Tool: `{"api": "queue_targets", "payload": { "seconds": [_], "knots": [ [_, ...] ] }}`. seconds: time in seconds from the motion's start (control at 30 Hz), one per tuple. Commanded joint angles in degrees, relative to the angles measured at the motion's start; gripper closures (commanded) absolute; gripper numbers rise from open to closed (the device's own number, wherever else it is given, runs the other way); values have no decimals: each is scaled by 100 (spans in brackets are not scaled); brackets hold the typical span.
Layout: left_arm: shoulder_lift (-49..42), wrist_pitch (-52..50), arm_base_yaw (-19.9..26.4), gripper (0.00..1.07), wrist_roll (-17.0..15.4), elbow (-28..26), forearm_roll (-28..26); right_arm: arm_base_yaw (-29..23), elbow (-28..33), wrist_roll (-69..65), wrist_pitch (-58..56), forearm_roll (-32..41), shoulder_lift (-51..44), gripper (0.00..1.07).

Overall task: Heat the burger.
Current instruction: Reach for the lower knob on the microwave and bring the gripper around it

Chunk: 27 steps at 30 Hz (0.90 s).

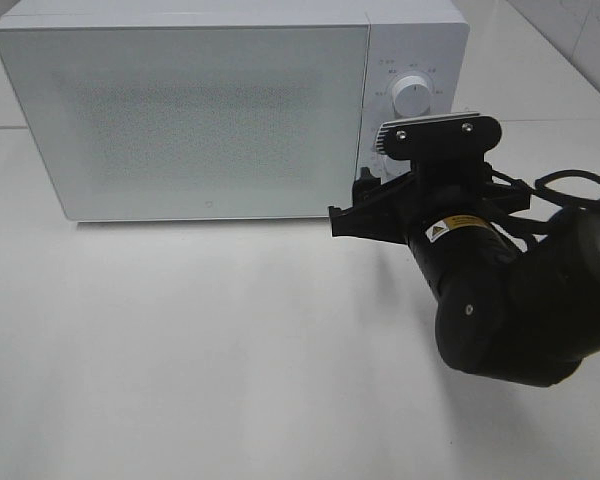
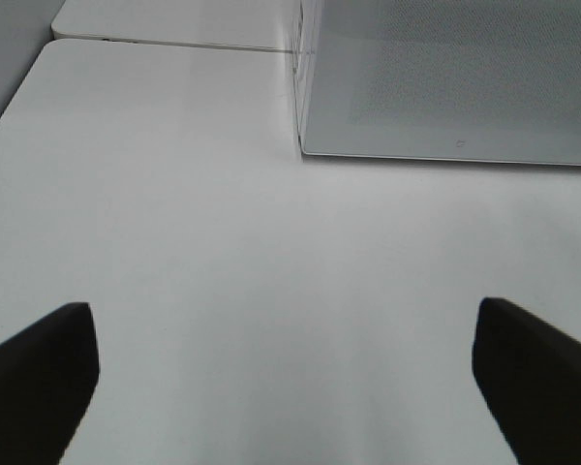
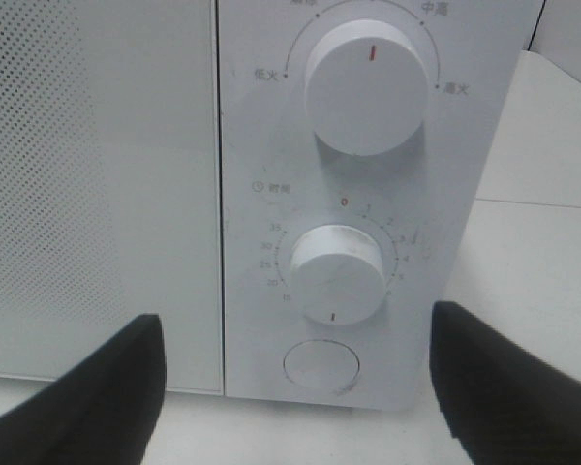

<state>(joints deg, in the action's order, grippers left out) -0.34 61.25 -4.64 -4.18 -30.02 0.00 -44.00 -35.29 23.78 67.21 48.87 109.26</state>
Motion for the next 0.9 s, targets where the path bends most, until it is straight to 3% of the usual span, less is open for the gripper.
{"api": "queue_targets", "payload": {
  "seconds": [0.03,0.43,0.9],
  "knots": [
    [-120,6,23,9,-11,-6,0,0,-183,46,86,40,115,32],
    [-120,6,23,9,-11,-6,0,584,-802,-97,-109,6,642,32],
    [-80,0,23,9,-11,-6,0,871,-1186,-544,-258,-235,951,32]
  ]
}}
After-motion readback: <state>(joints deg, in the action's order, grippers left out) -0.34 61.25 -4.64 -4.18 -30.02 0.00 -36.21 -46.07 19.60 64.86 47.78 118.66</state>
